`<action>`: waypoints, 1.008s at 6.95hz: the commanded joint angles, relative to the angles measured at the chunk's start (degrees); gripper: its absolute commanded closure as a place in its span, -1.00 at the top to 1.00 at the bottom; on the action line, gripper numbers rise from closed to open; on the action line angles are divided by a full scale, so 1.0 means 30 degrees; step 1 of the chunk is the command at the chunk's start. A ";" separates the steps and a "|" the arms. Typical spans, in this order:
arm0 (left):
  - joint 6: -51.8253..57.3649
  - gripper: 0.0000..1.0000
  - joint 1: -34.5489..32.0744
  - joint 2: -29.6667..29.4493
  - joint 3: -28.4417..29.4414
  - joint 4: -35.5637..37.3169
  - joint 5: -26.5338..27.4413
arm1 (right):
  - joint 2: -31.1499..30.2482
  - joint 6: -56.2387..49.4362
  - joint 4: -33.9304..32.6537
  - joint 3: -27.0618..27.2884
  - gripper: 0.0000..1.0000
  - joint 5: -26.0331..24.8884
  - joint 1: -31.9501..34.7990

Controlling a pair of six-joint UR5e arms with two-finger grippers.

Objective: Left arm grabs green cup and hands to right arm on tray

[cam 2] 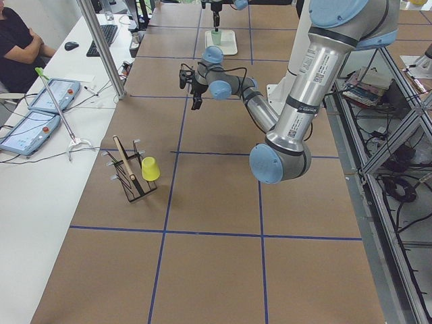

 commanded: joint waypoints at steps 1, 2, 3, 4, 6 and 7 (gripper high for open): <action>0.5340 1.00 -0.0808 0.2684 -0.1421 0.1126 -0.0033 | -0.0002 -0.4244 -0.3071 0.0376 1.00 0.0266 0.3045; 0.8008 1.00 -0.1917 0.4236 -0.1951 0.1191 -0.0729 | -0.0003 -0.6362 -0.3894 -0.0617 1.00 0.0877 0.4626; 1.1574 1.00 -0.4191 0.5557 -0.1928 0.1192 -0.3201 | -0.0061 -0.7950 -0.3931 -0.2106 1.00 0.2101 0.6295; 1.5264 1.00 -0.6679 0.6701 -0.1753 0.1250 -0.5140 | -0.0410 -0.8749 -0.3961 -0.2585 1.00 0.2867 0.7124; 2.1972 1.00 -1.1484 0.7679 -0.0792 0.3751 -0.8718 | -0.1522 -1.0819 -0.3843 -0.2385 1.00 0.2322 0.8297; 2.4098 1.00 -1.2959 0.7621 -0.0176 0.5481 -0.9691 | -0.1932 -1.1736 -0.3844 -0.2182 1.00 0.0781 0.8246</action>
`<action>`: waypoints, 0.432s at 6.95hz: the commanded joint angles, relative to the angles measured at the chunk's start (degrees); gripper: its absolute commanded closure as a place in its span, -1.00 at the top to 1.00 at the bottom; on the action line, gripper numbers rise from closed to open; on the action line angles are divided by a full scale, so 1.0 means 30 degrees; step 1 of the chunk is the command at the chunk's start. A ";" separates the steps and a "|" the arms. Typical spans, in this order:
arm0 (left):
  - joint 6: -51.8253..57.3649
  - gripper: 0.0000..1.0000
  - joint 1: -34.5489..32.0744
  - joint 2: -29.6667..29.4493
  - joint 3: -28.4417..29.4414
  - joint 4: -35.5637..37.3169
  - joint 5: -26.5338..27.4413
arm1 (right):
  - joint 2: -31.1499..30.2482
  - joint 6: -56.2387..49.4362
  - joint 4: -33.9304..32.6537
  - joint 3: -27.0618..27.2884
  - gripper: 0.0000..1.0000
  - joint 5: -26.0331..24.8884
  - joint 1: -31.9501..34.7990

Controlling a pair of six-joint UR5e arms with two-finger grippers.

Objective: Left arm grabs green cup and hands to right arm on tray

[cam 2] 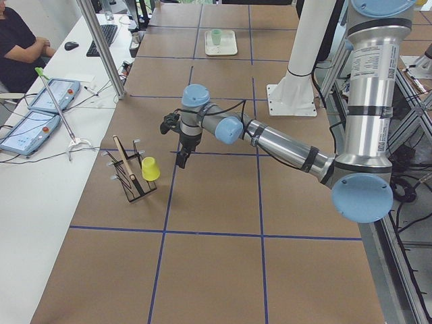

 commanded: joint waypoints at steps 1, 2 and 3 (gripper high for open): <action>0.3428 1.00 -0.2818 0.0236 0.0971 0.3464 -0.2172 | -0.0718 -0.1343 -0.0084 0.0367 1.00 -0.2230 0.0158; 0.3720 1.00 -0.3317 0.0324 0.1090 0.4842 -0.2642 | -0.0691 -0.1314 -0.0114 0.0369 1.00 -0.2095 0.0156; 0.6101 1.00 -0.4018 0.1108 0.1149 0.5059 -0.2647 | -0.0690 -0.1285 -0.0144 0.0311 1.00 -0.2065 0.0098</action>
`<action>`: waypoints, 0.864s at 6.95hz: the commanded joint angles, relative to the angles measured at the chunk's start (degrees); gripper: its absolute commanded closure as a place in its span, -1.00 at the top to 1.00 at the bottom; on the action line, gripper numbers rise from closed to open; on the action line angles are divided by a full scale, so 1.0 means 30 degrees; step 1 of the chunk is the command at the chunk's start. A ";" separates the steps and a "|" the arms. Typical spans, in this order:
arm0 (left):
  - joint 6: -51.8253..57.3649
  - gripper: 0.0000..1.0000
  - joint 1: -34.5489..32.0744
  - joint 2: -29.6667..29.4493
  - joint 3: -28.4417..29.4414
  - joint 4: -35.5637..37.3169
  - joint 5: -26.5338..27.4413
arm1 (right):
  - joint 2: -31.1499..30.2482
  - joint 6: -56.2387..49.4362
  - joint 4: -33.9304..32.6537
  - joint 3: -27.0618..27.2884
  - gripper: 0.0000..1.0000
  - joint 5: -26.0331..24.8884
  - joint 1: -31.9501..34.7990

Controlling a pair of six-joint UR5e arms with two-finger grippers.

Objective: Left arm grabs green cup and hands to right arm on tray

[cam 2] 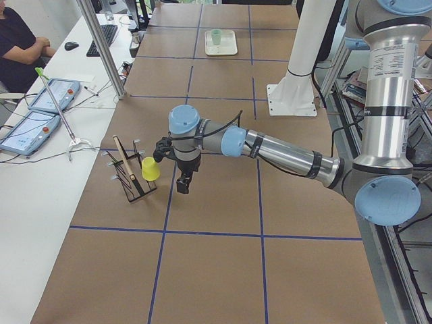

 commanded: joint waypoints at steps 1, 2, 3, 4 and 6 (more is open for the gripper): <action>0.2908 1.00 -0.1359 0.0960 0.0325 0.0881 -0.0336 | -0.0092 0.0057 -0.0072 -0.0062 1.00 -0.0089 -0.0306; 0.2916 1.00 -0.1364 0.0992 0.0153 0.0938 -0.0336 | -0.0093 0.0086 -0.0565 -0.0005 1.00 0.0491 -0.0396; 0.2916 1.00 -0.1393 0.1022 0.0122 0.0939 -0.0365 | -0.0122 0.0087 -0.0744 -0.0004 1.00 0.1193 -0.0397; 0.2945 1.00 -0.1393 0.1544 0.0093 0.0765 -0.0394 | -0.0122 0.0116 -0.0804 0.0112 1.00 0.1345 -0.0397; 0.3091 1.00 -0.1393 0.1637 -0.0025 0.0617 -0.0365 | -0.0296 0.0087 -0.0775 0.0084 1.00 0.1230 -0.0397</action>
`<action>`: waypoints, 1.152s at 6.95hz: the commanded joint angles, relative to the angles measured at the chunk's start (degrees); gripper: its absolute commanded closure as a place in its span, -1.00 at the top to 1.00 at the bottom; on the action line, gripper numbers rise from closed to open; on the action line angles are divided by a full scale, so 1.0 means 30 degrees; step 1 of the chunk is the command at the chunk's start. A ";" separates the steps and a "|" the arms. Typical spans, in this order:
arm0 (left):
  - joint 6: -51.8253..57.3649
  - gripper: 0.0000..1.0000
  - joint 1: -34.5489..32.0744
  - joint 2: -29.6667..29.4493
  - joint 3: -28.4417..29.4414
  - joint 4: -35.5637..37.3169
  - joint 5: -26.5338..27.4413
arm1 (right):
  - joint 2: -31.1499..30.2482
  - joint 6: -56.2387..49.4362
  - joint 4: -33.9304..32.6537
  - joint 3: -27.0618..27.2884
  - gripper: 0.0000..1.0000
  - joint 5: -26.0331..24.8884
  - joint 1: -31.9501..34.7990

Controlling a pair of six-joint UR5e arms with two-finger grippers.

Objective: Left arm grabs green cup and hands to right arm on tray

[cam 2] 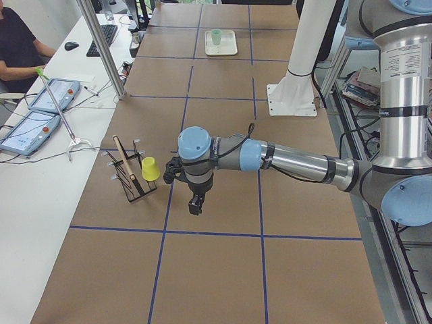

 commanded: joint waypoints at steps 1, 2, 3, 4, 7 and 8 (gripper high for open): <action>-0.0122 1.00 -0.0010 0.0078 -0.0364 -0.0040 -0.0078 | -0.0163 -0.0164 0.0030 0.0024 1.00 -0.0011 -0.0003; -0.1342 1.00 0.0019 0.0020 -0.0454 0.0135 -0.0890 | -0.0134 -0.0223 0.0117 0.0053 1.00 0.0018 -0.0003; -0.2022 1.00 -0.0010 0.0077 -0.0455 0.0136 -0.1102 | -0.0337 -0.0224 0.0118 -0.0034 1.00 -0.0011 -0.0003; -0.2029 1.00 -0.0010 0.0078 -0.0397 -0.0038 -0.1133 | -0.0455 -0.0224 0.0118 -0.0006 1.00 0.0018 -0.0003; -0.2029 1.00 0.0019 0.0020 -0.0221 -0.0069 -0.1103 | -0.0544 -0.1854 0.0148 -0.0063 1.00 -0.0010 -0.0003; -0.2029 1.00 -0.0010 0.0048 -0.0481 0.0018 -0.1133 | -0.0573 -0.1923 0.0119 -0.0064 1.00 0.0047 -0.0003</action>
